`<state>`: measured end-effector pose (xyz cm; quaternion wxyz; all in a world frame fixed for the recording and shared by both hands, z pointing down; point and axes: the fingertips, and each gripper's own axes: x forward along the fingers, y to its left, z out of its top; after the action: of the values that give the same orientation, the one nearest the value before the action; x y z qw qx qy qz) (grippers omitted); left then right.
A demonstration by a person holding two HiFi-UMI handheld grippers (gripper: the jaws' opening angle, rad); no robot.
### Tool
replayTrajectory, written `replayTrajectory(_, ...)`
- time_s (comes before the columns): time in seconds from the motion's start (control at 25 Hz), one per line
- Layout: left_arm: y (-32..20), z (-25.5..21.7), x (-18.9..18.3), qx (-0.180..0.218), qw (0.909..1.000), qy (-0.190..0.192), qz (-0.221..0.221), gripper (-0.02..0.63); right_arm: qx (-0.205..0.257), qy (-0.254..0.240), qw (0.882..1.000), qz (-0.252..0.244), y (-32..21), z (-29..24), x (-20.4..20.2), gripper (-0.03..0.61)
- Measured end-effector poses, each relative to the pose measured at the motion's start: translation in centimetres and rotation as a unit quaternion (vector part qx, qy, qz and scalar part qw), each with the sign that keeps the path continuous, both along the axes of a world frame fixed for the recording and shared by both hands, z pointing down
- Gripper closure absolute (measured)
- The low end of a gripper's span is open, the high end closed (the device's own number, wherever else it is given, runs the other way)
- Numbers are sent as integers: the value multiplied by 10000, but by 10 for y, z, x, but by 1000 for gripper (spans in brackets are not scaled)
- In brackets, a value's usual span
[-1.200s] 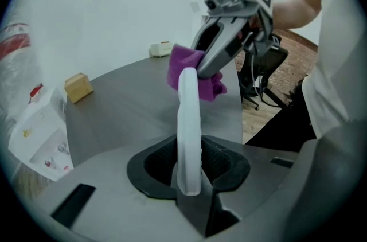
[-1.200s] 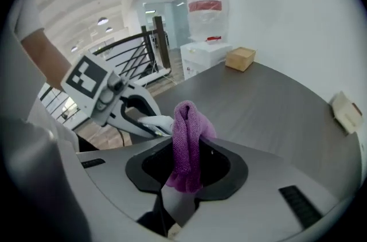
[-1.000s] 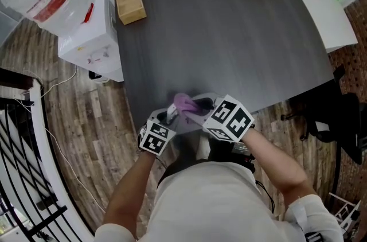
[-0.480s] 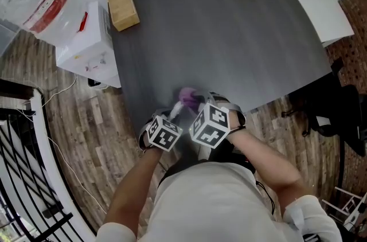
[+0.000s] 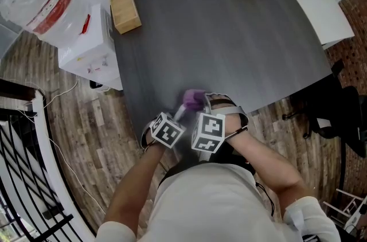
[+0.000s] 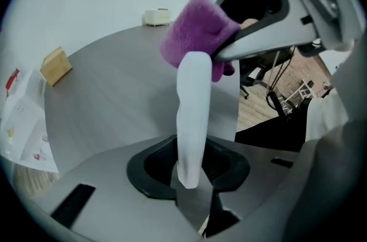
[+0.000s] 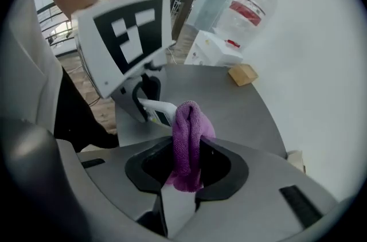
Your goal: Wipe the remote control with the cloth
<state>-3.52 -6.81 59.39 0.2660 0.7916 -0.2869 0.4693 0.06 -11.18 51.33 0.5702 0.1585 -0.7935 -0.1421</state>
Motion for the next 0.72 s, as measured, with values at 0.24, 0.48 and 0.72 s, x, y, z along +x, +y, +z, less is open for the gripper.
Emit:
replayTrajectory(0.24,8,4,7,-55,9994,-187,290,508,-550,18,9970,544,2,29,28,471)
replayTrajectory(0.48,6,8,11,-334,9981,-388,350,508,58,61,9997,228,5,8,18,471)
replayTrajectory(0.72,1,6,10,-563,9982,-180,134,508,-768,-1660,9823,416,23,-38,-9,471)
